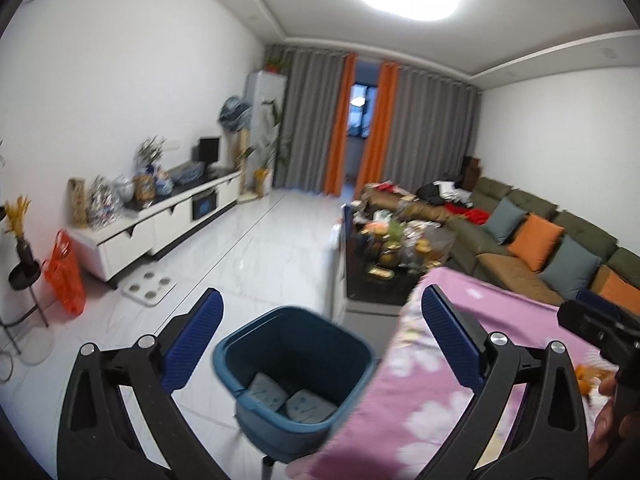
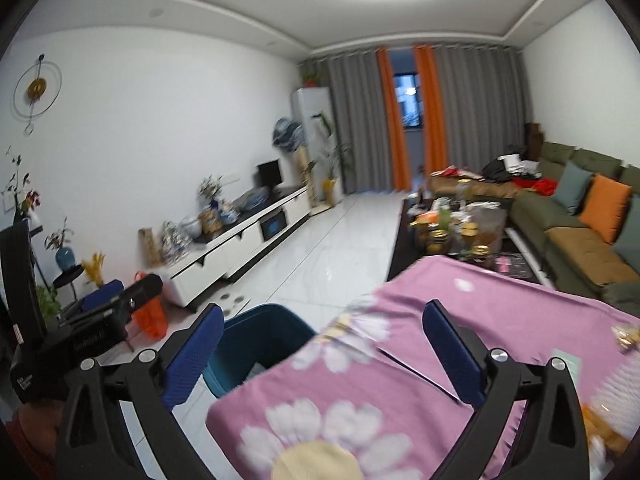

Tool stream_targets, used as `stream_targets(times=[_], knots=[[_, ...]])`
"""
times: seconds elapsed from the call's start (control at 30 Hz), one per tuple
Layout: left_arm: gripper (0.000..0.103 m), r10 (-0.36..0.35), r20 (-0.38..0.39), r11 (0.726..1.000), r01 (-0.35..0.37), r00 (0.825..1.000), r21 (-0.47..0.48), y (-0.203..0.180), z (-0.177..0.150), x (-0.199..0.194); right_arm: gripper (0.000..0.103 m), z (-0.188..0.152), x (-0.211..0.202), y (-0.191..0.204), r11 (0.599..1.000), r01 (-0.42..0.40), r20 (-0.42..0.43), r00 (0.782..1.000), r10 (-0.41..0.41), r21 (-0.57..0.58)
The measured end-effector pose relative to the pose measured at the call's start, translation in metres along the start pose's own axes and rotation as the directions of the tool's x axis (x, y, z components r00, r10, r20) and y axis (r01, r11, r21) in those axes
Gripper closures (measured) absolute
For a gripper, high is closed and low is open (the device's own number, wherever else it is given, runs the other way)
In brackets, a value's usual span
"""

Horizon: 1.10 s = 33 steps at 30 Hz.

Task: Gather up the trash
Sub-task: 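Move both tools back over the table toward the foam nets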

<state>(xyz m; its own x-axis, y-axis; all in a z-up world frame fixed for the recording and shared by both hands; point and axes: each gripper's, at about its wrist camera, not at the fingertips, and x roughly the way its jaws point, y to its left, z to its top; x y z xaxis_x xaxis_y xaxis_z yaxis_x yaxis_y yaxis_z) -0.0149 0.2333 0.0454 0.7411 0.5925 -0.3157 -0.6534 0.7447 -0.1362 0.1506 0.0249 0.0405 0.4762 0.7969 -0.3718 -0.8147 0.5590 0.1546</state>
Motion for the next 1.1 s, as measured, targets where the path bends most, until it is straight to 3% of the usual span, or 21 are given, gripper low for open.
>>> stream_targets(times=[0.23, 0.37, 0.57, 0.97, 1.1], knots=[[0.006, -0.180, 0.087, 0.980, 0.172, 0.980, 0.098, -0.078, -0.001, -0.055, 0.007, -0.024, -0.079, -0.015, 0.987, 0.157, 0.129, 0.980, -0.152, -0.029], [0.006, -0.302, 0.081, 0.945, 0.287, 0.950, 0.156, -0.123, -0.018, -0.080, 0.007, -0.042, -0.119, -0.030, 0.967, 0.257, 0.173, 0.952, -0.252, -0.003], [0.006, -0.429, 0.035, 0.889, 0.415, 0.903, 0.196, -0.165, -0.040, -0.099, 0.007, -0.065, -0.163, -0.044, 0.925, 0.379, 0.196, 0.905, -0.378, 0.037], [0.006, -0.569, -0.106, 0.790, 0.578, 0.816, 0.204, -0.196, -0.089, -0.112, 0.007, -0.111, -0.223, -0.049, 0.836, 0.531, 0.180, 0.817, -0.548, 0.136], [0.006, -0.587, -0.105, 0.774, 0.594, 0.803, 0.218, -0.196, -0.094, -0.114, 0.007, -0.121, -0.234, -0.051, 0.810, 0.566, 0.175, 0.791, -0.586, 0.153]])
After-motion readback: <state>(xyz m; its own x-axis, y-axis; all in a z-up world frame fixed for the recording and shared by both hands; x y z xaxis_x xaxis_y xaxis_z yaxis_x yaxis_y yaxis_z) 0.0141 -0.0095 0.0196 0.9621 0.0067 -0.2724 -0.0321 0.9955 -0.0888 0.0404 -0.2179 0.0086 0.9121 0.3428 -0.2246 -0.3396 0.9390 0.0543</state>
